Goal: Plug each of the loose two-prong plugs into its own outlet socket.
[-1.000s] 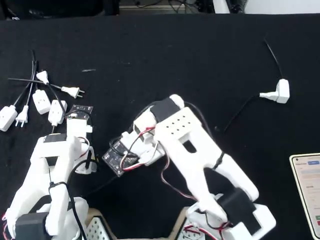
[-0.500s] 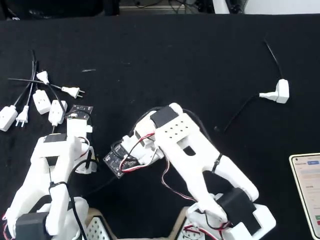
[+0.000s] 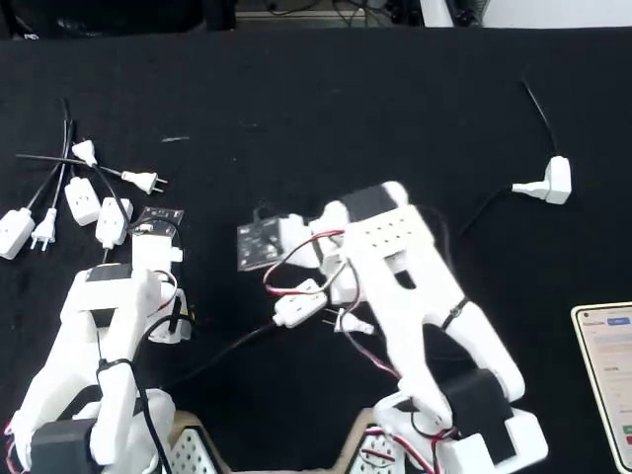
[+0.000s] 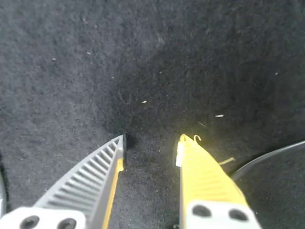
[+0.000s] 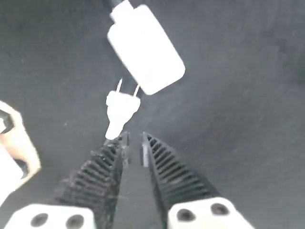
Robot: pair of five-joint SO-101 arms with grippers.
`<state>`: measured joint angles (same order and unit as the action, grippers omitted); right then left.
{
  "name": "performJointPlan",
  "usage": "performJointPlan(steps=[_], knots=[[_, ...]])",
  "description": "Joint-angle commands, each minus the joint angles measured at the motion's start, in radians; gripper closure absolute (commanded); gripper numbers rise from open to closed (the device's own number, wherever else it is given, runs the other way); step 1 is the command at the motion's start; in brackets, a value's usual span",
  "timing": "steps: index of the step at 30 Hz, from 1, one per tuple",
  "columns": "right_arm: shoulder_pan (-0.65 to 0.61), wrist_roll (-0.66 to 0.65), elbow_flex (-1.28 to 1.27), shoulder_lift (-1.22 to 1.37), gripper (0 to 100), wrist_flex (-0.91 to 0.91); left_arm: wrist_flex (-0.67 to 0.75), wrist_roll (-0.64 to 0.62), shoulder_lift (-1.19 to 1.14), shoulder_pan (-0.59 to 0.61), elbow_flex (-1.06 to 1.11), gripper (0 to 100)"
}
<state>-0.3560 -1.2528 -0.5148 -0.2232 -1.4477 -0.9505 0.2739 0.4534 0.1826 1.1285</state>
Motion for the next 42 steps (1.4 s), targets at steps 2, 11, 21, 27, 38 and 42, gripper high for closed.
performJointPlan(steps=[2, 11, 21, 27, 38, 42], knots=[[0.064, 0.015, -0.113, -0.045, 87.1, 0.075, 0.035, 0.002, -0.009, -0.004, 0.004, 82], [0.048, 0.017, -0.392, -0.053, 86.9, 0.422, 0.035, 0.002, -0.009, 0.001, 0.004, 82], [0.046, 0.058, -0.441, -0.054, 86.8, 0.5, 0.035, 0.002, -0.011, 0.004, 0.004, 82], [0.043, 0.137, -0.383, -0.134, 86.8, 0.347, 0.035, 0.002, -0.011, 0.002, 0.004, 82], [0.018, 0.215, -0.538, -0.188, 86.7, 0.526, 0.035, 0.002, -0.011, 0.004, 0.004, 82], [0.018, 0.221, -0.573, -0.188, 81.1, 0.548, 0.035, 0.002, -0.011, 0.002, 0.004, 82]])
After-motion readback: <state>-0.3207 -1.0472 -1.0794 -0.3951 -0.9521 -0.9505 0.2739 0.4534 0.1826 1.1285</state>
